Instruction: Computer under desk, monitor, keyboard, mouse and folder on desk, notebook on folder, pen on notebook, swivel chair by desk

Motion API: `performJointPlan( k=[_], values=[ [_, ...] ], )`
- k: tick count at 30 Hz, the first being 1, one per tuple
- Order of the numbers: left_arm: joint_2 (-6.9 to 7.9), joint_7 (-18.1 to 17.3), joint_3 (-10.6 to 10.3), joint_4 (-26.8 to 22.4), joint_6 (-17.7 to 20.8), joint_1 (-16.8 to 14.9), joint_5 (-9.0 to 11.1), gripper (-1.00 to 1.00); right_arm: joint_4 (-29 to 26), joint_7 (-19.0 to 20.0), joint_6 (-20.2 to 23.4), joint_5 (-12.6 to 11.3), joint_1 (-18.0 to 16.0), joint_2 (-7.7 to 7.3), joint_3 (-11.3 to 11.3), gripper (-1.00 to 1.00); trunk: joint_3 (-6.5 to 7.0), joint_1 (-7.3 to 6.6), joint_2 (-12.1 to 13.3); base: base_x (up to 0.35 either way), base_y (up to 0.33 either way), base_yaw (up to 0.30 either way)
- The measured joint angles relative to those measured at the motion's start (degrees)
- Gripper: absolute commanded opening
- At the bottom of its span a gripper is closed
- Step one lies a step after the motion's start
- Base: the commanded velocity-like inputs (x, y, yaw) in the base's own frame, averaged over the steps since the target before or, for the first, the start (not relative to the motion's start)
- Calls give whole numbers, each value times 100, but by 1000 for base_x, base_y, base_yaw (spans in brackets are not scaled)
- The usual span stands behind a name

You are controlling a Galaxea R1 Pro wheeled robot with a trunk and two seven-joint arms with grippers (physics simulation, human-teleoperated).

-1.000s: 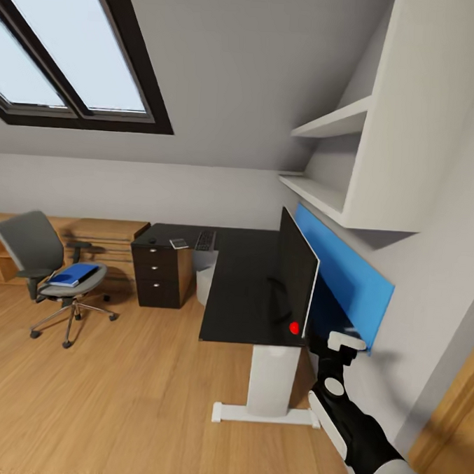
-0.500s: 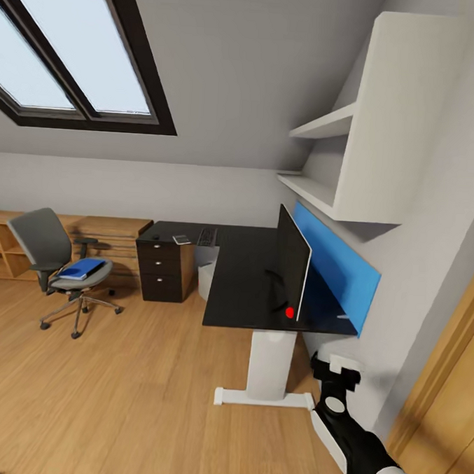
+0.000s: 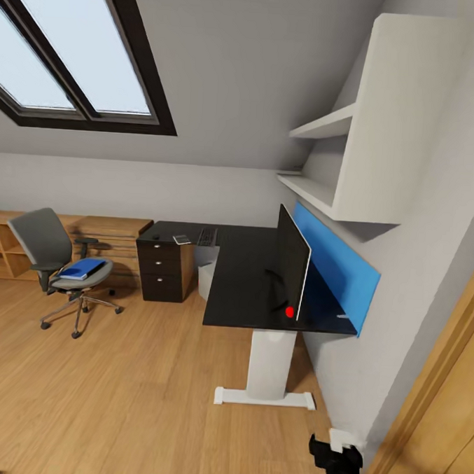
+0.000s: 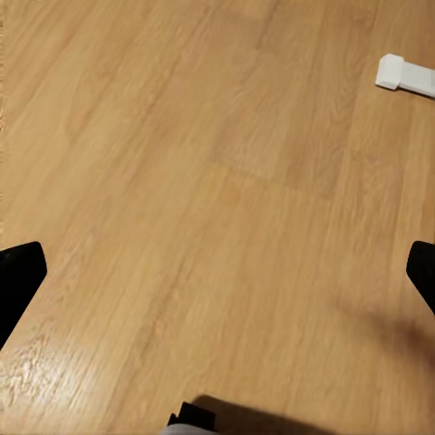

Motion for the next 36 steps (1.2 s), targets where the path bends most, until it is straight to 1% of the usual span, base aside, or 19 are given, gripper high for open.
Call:
performJointPlan(
  k=[1,4,5,7,8,11,12,14,15,17,19,20,21,25,29,31,33,35,36],
  values=[
    [24,4,3,1,6,0,14,100,208,111,-37,-8,16,23,-5,100,18,-22,40,0,0,0],
    [81,9,3,2,16,0,61,100,386,241,-76,-8,136,80,-5,100,72,-88,161,0,0,0],
    [104,7,10,-1,50,0,102,100,447,302,-108,-14,279,100,-19,100,89,-110,201,0,0,0],
    [113,5,10,-5,165,0,137,100,485,350,-162,-8,441,116,-9,100,126,-154,281,0,0,0],
    [115,-2,13,-25,375,0,160,100,509,397,-243,-8,554,129,-12,100,144,-176,321,0,0,0],
    [109,-11,14,-196,826,0,182,100,530,466,-380,-2,661,153,-2,100,199,-242,442,0,0,0],
    [106,-12,39,-389,1146,-1,162,100,537,519,-445,-2,704,172,0,100,217,-264,482,0,0,0],
    [108,-10,35,-592,1449,0,177,100,542,581,-491,-2,732,198,0,100,253,-308,563,0,0,-6],
    [118,-5,40,-919,1865,-2,178,100,548,668,-556,1,774,253,7,100,271,-330,603,0,0,-25],
    [121,0,51,-1173,2092,-1,161,100,549,704,-615,5,801,305,5,100,307,-374,683,0,0,-46],
    [120,2,48,-1347,2241,-1,151,100,550,717,-657,7,813,330,2,100,343,-418,764,0,0,-43],
    [122,5,43,-1544,2420,-3,145,100,551,725,-693,6,819,346,1,100,361,-440,804,0,0,-15],
    [123,9,36,-1982,2963,-6,138,100,549,734,-738,4,828,363,1,100,380,-462,844,0,0,-12],
    [107,9,39,-2479,3597,-3,144,100,545,738,-798,-12,831,373,-2,100,452,-550,1005,0,0,51],
    [98,-9,47,-2680,3805,-1,160,100,544,741,-868,-21,833,380,-3,100,452,-551,1007,0,0,194],
    [96,-21,56,-2692,3792,0,165,100,544,741,-883,-23,833,381,-3,100,452,-551,1007,0,0,246],
    [102,-29,59,-2587,3649,1,167,100,541,742,-896,-26,833,381,-7,100,452,-551,1007,0,0,262],
    [113,-33,56,-2360,3364,1,163,100,532,743,-904,-27,833,380,-11,100,452,-551,1006,0,0,271],
    [115,-34,51,-2195,3133,0,163,100,527,743,-906,-26,833,378,-14,100,452,-551,1007,0,0,274]
  ],
)
